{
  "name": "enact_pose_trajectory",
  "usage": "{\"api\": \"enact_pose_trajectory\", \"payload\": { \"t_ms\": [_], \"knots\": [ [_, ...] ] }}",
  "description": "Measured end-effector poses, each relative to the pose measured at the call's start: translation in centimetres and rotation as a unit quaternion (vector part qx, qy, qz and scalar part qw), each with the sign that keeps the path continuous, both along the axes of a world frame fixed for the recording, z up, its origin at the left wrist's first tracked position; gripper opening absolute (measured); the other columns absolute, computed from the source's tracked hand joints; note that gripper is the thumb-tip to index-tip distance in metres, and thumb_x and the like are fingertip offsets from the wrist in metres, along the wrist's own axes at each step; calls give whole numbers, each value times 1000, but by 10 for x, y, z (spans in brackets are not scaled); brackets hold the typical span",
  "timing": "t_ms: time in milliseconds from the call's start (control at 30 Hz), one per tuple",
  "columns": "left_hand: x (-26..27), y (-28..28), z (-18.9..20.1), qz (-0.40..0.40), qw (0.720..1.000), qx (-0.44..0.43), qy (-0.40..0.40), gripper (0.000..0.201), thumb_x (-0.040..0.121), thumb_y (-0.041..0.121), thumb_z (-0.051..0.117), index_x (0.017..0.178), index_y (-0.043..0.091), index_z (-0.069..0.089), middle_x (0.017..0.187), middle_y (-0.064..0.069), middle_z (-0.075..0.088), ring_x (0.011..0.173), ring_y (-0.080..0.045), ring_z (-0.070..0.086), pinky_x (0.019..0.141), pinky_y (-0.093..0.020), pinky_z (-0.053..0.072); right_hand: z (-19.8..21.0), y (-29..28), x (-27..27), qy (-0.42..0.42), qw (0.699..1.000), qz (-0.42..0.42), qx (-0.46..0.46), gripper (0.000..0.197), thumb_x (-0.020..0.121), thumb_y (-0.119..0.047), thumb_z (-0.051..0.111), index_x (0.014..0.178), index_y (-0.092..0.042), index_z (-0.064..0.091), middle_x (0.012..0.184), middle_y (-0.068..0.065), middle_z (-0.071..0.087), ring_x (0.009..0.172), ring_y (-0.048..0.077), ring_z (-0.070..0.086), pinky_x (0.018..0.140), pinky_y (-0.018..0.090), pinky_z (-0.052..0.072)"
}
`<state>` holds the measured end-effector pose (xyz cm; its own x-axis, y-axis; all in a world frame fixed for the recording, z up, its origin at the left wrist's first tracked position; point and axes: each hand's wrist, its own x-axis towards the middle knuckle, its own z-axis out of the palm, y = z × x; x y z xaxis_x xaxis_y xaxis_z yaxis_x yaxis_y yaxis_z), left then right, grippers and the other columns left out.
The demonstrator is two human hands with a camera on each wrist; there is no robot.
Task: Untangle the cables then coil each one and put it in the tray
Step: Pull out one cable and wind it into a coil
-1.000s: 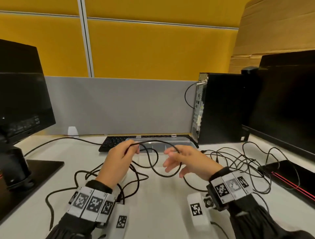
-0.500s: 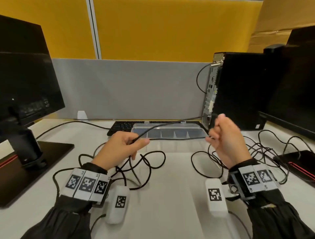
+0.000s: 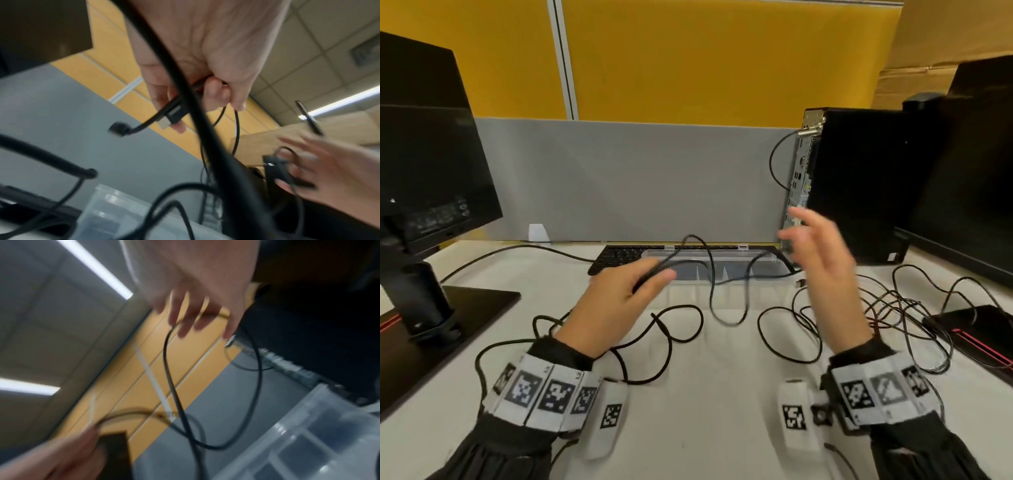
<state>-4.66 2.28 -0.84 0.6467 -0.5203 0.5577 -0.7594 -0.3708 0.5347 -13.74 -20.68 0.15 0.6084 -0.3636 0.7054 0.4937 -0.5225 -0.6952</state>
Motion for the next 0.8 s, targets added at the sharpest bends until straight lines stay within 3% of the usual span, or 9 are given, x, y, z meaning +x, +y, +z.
{"api": "enact_pose_trajectory", "payload": {
  "t_ms": [100,133,200,233,333,467,600,733,800],
  "knots": [
    [-8,-10,-3,-76,997,23,-24,46,85,59,37,74,17,53,72,2,50,63,-9,46,57,-23,36,-9,27,1,166,962,128,-175,62,86,-52,53,138,-53,20,130,-26,44,112,-11,41,87,8,39],
    [-10,-12,-3,-100,995,22,-22,41,85,57,39,74,20,53,75,2,51,66,-8,47,58,-21,36,-14,31,1,217,937,146,-233,64,83,-52,56,137,-54,21,130,-27,44,109,-10,39,86,11,39],
    [-14,-14,-3,-136,990,17,-15,30,85,52,44,75,27,57,72,9,54,66,-4,47,60,-15,35,-19,35,0,258,907,166,-289,33,87,-44,56,120,-48,49,102,-26,59,89,-6,45,75,13,39],
    [-15,-14,-3,-142,990,12,-4,27,84,51,47,75,28,59,69,11,54,64,-3,47,59,-14,35,-16,34,-1,253,913,170,-273,11,91,-39,54,99,-40,60,79,-21,60,75,-2,47,67,14,38],
    [-7,-9,-2,-116,991,-40,58,32,83,46,56,74,14,60,58,7,47,52,-3,41,51,-11,33,-13,25,0,210,952,124,-187,30,93,-32,47,65,-24,53,55,-10,45,54,2,42,56,12,37],
    [0,-4,-1,-104,987,-49,110,24,87,42,56,76,21,61,57,8,45,51,-2,40,50,-13,37,-12,15,5,158,983,65,-70,31,95,-25,47,66,-15,53,60,-4,46,58,8,43,60,20,39],
    [1,-4,-4,-79,987,11,141,21,93,29,48,89,16,64,54,11,46,47,0,41,50,-12,35,-14,19,6,98,993,16,56,32,97,-25,43,66,-19,48,56,-10,40,51,0,38,53,10,35],
    [12,6,-6,-6,990,42,132,29,98,28,40,83,20,64,48,15,47,46,4,44,49,-10,34,4,-8,0,53,953,-9,297,35,100,-22,34,65,-22,38,51,-9,36,45,4,32,43,14,32],
    [18,11,-7,47,992,58,98,25,97,32,42,88,24,63,60,12,50,54,3,48,54,-12,36,16,-32,-9,82,968,-80,224,31,100,-23,34,70,-20,39,61,-4,40,50,6,38,45,17,36]
  ]
}}
